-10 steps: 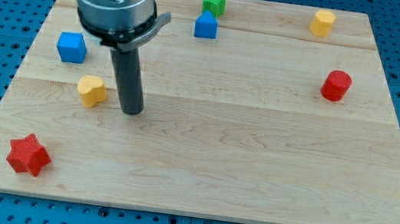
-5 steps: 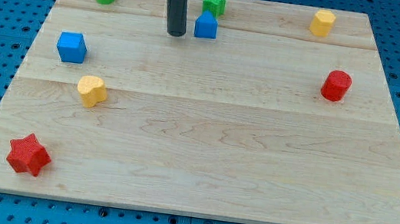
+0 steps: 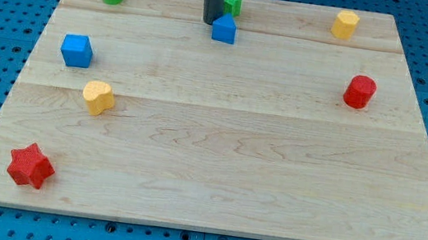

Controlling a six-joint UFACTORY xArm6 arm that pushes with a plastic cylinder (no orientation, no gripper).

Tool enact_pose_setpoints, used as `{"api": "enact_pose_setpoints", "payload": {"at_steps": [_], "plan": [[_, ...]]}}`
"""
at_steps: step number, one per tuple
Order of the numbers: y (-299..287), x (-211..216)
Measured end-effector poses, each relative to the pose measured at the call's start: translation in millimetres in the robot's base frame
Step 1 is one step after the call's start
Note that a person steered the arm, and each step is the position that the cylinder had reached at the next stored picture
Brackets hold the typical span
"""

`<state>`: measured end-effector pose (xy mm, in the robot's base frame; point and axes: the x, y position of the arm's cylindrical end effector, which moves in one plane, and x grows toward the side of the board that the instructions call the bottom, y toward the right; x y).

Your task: Slide the triangle to the right side of the board

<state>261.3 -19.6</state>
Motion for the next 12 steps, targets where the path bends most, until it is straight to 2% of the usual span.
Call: {"api": "enact_pose_setpoints", "payload": {"at_steps": [2,4,7,9,12], "plan": [[0.0,-0.3],[28.4,-3.8],[29.1,2.7],[29.1,49.0],[29.1,140.1]]}}
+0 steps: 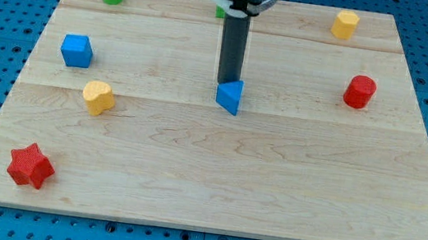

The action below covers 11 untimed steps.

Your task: Slide the triangle to the right side of the board

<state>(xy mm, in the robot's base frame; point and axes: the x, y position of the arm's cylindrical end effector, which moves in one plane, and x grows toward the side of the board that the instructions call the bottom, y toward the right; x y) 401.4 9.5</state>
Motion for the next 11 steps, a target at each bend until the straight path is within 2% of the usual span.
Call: {"api": "enact_pose_setpoints", "payload": {"at_steps": [1,3,5,6,8,11], "plan": [[0.0,0.1],[6.1,50.5],[-9.5,56.8],[-11.5,75.2],[-8.9,76.6],[40.5,103.0]]}}
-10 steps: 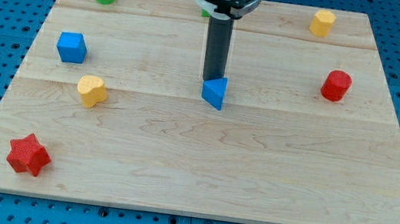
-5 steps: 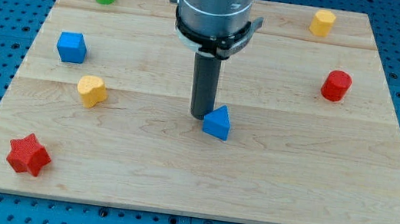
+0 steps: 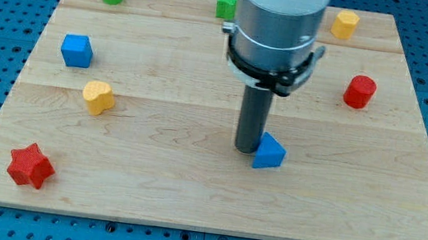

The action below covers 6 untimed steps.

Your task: Slide the triangle to the right side of the board

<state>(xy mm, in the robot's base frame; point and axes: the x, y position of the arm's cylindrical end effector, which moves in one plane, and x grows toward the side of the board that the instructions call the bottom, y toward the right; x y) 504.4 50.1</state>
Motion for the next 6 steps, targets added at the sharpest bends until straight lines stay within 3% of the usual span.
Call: {"api": "enact_pose_setpoints", "payload": {"at_steps": [2,6], "plan": [[51.1,0.0],[84.5,-3.1]]}}
